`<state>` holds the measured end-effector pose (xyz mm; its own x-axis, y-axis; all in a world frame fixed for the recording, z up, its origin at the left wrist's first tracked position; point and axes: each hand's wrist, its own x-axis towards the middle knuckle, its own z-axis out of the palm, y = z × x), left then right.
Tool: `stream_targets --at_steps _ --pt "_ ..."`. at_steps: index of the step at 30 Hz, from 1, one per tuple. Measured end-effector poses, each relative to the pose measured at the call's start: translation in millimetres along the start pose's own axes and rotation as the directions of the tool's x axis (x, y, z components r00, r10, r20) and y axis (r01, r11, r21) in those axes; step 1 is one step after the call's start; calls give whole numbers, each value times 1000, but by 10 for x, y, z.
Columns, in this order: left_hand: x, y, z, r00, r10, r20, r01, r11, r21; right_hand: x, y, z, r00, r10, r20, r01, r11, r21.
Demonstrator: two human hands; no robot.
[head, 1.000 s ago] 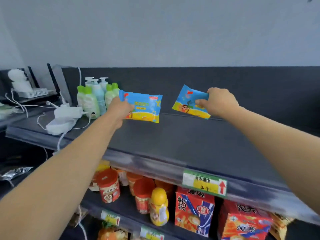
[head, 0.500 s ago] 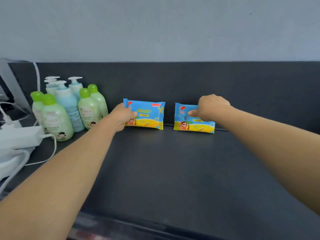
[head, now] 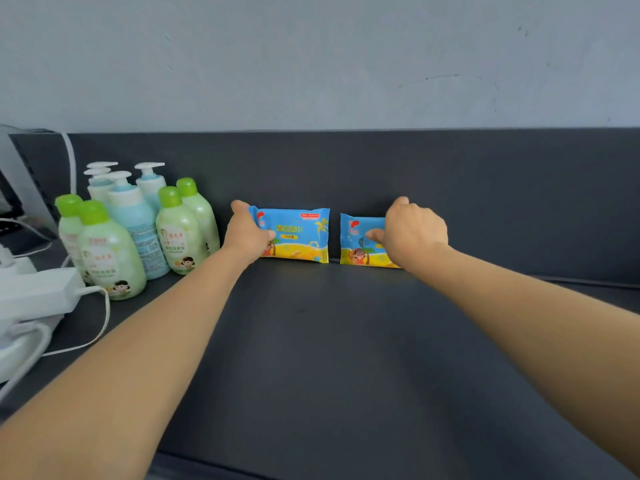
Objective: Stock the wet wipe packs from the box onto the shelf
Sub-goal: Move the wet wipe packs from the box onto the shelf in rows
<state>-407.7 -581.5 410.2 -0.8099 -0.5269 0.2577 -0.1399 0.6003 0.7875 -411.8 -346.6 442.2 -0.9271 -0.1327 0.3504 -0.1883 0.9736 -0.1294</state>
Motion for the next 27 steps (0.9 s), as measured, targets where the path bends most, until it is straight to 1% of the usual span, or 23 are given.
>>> stream_targets --at_steps 3,8,12,16,21,24,27 --pt "-30 -21 -34 1000 13 -20 -12 998 69 -6 21 71 996 -9 -84 11 1000 20" --pt "-87 9 -30 1000 -9 30 7 997 77 -25 26 105 993 -51 -103 55 998 32" --pt "-199 127 -48 1000 9 -24 -6 993 122 -106 28 73 995 -72 -64 73 997 16" --pt "-262 186 -101 998 26 -51 -16 983 182 -212 42 -25 996 -87 -11 88 996 31" --pt "-455 313 -189 994 80 -81 -55 960 273 -360 66 -126 994 -106 30 106 994 3" --pt "-647 431 -268 989 131 -69 -106 952 288 -471 88 -227 993 -107 39 107 994 -3" --pt "-935 595 -331 977 211 -14 -200 944 263 -627 130 -374 993 -110 51 109 994 21"
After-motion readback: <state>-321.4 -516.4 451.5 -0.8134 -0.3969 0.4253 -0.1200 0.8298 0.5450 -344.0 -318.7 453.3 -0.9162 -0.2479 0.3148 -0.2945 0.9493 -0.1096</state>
